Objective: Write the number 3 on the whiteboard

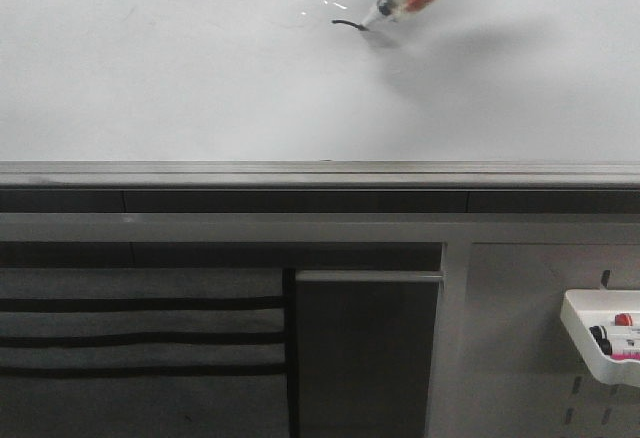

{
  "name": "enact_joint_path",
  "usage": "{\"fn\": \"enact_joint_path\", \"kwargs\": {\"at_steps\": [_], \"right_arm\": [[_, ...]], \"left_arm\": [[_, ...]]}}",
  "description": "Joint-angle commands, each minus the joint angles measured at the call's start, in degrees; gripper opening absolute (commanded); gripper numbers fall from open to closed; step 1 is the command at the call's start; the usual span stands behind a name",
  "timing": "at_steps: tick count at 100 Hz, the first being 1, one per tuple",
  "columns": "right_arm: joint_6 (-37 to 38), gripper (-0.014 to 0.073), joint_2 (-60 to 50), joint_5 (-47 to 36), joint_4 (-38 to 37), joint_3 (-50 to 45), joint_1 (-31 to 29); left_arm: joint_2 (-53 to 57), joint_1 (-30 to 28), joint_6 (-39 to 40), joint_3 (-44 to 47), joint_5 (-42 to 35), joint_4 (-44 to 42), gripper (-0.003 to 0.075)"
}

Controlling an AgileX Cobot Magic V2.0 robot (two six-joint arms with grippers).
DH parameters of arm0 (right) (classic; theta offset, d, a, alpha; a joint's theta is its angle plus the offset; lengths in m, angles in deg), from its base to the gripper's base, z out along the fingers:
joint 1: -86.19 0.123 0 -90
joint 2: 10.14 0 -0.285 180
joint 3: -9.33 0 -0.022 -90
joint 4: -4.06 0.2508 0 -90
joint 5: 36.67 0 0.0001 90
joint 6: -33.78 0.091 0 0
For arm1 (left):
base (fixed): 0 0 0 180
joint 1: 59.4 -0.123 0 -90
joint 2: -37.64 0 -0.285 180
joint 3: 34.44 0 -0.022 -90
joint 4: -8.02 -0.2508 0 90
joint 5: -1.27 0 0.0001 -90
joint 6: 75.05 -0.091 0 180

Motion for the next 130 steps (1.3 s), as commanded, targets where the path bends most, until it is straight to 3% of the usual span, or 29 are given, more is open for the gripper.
{"fn": "enact_joint_path", "kwargs": {"at_steps": [1, 26, 60, 82, 92, 101, 109, 130], "right_arm": [[0.5, -0.0017, -2.4, -0.2, -0.4, 0.5, -0.4], [0.5, -0.0017, 0.7, -9.4, 0.8, -1.6, 3.4], [-0.5, -0.0017, -1.9, -0.6, 0.3, -4.2, 1.2], [-1.4, -0.0017, 2.0, -12.2, 2.2, -4.0, 7.6], [-1.6, -0.0017, 3.1, -7.6, 2.3, -1.1, 8.3], [-9.4, -0.0017, 0.7, -2.5, 6.6, -1.6, 9.7], [-13.4, -0.0017, -2.6, -2.5, 11.5, -4.5, 11.3], [-14.2, -0.0017, -10.2, -2.6, 11.6, -11.2, 15.5]], "left_arm": [[0.0, -0.1, 0.5, -1.4, -3.0, 2.8, 0.007], [0.0, -0.1, 0.5, -1.4, -3.0, 2.8, 0.006], [0.0, -0.1, 0.5, -1.4, -3.0, 2.8, 0.006], [0.0, -0.1, 0.5, -1.4, -3.0, 2.8, 0.006], [0.0, -0.1, 0.5, -1.4, -3.0, 2.8, 0.006], [0.0, -0.1, 0.5, -1.4, -3.0, 2.8, 0.006], [0.0, -0.1, 0.5, -1.4, -3.0, 2.8, 0.006], [0.0, -0.1, 0.5, -1.4, -3.0, 2.8, 0.006]]}}
